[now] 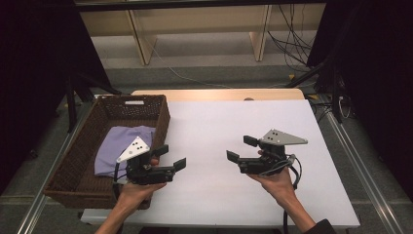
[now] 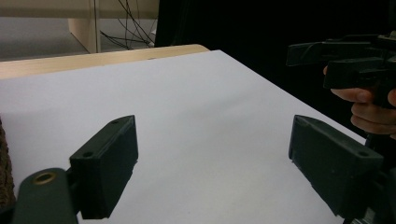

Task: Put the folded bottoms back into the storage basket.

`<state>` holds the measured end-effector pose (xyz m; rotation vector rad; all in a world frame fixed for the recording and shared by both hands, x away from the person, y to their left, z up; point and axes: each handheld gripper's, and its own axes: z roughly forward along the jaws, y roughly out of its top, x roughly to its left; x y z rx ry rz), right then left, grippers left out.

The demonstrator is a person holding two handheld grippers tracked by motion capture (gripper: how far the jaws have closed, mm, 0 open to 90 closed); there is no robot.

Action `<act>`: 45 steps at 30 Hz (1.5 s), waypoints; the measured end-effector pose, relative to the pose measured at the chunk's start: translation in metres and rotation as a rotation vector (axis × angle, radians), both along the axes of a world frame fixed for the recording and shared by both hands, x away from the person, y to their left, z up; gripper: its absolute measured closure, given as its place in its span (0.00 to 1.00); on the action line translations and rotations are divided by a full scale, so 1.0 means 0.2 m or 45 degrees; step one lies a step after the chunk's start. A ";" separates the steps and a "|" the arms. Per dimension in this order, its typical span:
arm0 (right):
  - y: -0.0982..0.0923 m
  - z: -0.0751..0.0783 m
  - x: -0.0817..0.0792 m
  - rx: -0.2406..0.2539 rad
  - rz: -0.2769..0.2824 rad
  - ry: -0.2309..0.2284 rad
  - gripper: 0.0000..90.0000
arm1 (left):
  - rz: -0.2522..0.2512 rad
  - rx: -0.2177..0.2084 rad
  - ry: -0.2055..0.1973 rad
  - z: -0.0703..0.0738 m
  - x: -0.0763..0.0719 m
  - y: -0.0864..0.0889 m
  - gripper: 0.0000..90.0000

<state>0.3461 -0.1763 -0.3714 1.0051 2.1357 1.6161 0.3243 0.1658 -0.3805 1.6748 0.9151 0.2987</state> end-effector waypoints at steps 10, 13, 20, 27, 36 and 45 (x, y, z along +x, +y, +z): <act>-0.02 -0.02 -0.04 -0.007 -0.011 -0.017 0.20 | -0.012 0.002 -0.017 -0.02 -0.02 -0.03 0.17; -0.04 -0.03 -0.05 -0.001 -0.012 -0.027 0.19 | -0.016 0.006 -0.021 -0.04 -0.02 -0.05 0.17; -0.07 -0.04 -0.08 0.015 -0.023 -0.039 0.18 | -0.031 0.010 -0.022 -0.07 -0.04 -0.08 0.17; -0.09 -0.07 -0.11 0.015 -0.019 -0.038 0.18 | -0.051 0.031 -0.030 -0.09 -0.05 -0.11 0.17; -0.11 -0.08 -0.14 0.004 -0.021 -0.049 0.18 | -0.050 0.049 -0.029 -0.12 -0.06 -0.12 0.17; -0.12 -0.12 -0.17 0.002 -0.027 -0.043 0.18 | -0.050 0.063 -0.045 -0.14 -0.07 -0.12 0.17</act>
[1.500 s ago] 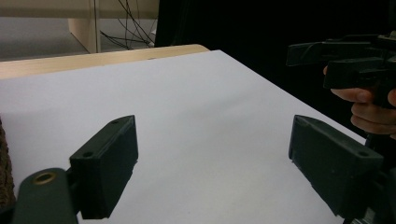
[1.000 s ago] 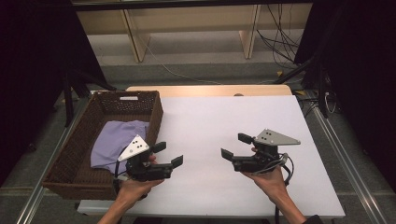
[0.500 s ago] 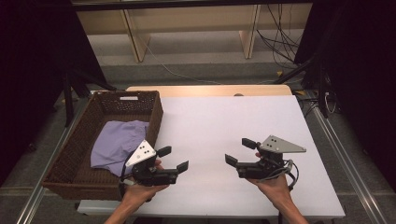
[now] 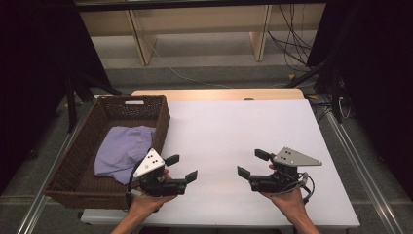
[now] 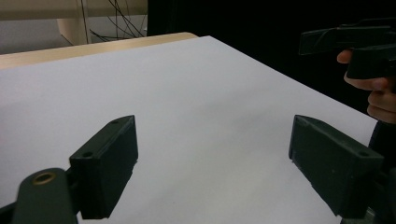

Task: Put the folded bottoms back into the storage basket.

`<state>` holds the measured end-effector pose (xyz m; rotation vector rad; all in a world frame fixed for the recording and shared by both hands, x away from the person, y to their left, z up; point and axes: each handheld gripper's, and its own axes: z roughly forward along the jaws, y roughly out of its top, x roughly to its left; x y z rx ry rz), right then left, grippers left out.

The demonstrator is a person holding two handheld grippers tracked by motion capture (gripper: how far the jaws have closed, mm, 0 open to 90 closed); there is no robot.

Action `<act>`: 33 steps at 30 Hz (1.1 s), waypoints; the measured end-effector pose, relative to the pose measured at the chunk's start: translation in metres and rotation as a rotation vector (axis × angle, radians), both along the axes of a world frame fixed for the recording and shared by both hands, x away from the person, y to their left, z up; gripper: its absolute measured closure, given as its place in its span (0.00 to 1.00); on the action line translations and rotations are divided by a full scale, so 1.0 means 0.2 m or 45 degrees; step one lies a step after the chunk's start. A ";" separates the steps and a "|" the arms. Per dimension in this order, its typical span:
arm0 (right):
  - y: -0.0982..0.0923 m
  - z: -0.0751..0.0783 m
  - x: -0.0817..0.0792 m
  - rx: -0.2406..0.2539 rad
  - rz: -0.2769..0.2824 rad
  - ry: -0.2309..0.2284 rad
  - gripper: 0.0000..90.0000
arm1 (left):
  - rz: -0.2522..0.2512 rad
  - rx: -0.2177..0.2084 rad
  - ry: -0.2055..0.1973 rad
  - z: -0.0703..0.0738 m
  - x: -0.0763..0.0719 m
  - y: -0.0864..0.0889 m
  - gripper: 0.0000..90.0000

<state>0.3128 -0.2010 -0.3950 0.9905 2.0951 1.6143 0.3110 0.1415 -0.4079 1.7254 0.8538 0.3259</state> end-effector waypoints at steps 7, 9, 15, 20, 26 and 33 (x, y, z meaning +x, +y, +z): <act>-0.01 -0.02 -0.03 -0.014 0.003 0.000 0.18 | 0.001 0.014 -0.021 -0.02 -0.01 0.00 0.17; -0.01 -0.04 -0.04 -0.019 0.003 0.010 0.18 | -0.003 0.020 -0.025 -0.03 -0.02 -0.01 0.17; -0.02 -0.05 -0.05 -0.025 -0.003 0.014 0.18 | -0.022 0.035 -0.018 -0.05 -0.03 -0.02 0.17; -0.03 -0.07 -0.06 -0.031 -0.010 0.022 0.18 | -0.031 0.041 -0.007 -0.06 -0.03 -0.03 0.17; -0.05 -0.08 -0.07 -0.036 -0.022 0.025 0.18 | -0.041 0.069 -0.004 -0.07 -0.04 -0.04 0.17; -0.06 -0.08 -0.07 -0.027 -0.029 0.018 0.18 | -0.034 0.074 -0.017 -0.07 -0.04 -0.04 0.17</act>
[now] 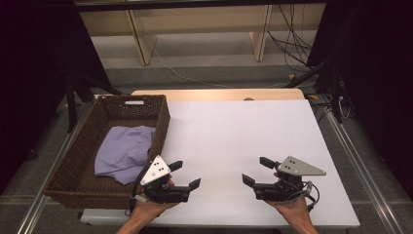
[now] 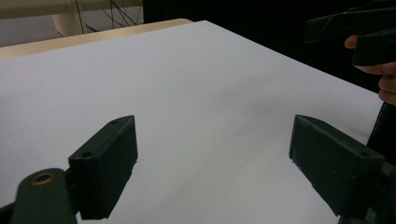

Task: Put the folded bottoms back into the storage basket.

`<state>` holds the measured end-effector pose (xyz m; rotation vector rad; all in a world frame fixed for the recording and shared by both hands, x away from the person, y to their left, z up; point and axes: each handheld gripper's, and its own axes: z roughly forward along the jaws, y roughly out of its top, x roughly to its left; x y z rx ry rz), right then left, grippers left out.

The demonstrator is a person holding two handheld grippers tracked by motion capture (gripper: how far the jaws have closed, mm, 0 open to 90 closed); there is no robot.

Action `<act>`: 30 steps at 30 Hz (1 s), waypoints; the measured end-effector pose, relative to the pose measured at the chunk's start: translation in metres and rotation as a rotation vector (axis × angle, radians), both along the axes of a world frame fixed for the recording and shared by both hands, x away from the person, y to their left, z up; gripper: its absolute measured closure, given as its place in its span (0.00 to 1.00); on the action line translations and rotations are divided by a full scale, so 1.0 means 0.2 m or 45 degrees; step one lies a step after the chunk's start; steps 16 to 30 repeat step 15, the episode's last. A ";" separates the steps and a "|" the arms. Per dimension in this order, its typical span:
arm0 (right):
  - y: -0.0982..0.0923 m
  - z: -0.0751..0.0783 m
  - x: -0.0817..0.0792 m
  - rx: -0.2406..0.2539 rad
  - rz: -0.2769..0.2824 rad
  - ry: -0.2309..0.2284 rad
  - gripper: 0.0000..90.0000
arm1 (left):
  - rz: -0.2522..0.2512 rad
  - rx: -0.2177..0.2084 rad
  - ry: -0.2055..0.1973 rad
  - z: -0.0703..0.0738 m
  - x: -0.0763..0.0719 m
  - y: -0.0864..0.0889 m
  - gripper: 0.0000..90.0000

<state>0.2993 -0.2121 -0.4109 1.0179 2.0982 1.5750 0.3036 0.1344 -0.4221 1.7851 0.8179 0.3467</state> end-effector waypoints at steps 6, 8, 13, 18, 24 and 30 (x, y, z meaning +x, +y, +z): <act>0.00 0.00 0.00 0.004 0.000 -0.003 0.18 | 0.002 -0.006 -0.005 0.00 0.00 0.00 0.17; 0.00 0.00 0.00 0.005 0.001 -0.002 0.18 | 0.003 -0.006 -0.006 0.00 0.00 0.00 0.17; 0.00 0.00 0.00 0.007 -0.001 -0.003 0.18 | 0.004 -0.012 -0.008 0.00 0.00 0.00 0.17; 0.00 0.00 0.00 0.005 -0.002 -0.004 0.18 | 0.004 -0.011 -0.008 0.00 0.00 0.00 0.17; 0.00 0.00 0.00 0.005 -0.002 -0.004 0.18 | 0.004 -0.011 -0.008 0.00 0.00 0.00 0.17; 0.00 0.00 0.00 0.005 -0.002 -0.004 0.18 | 0.004 -0.011 -0.008 0.00 0.00 0.00 0.17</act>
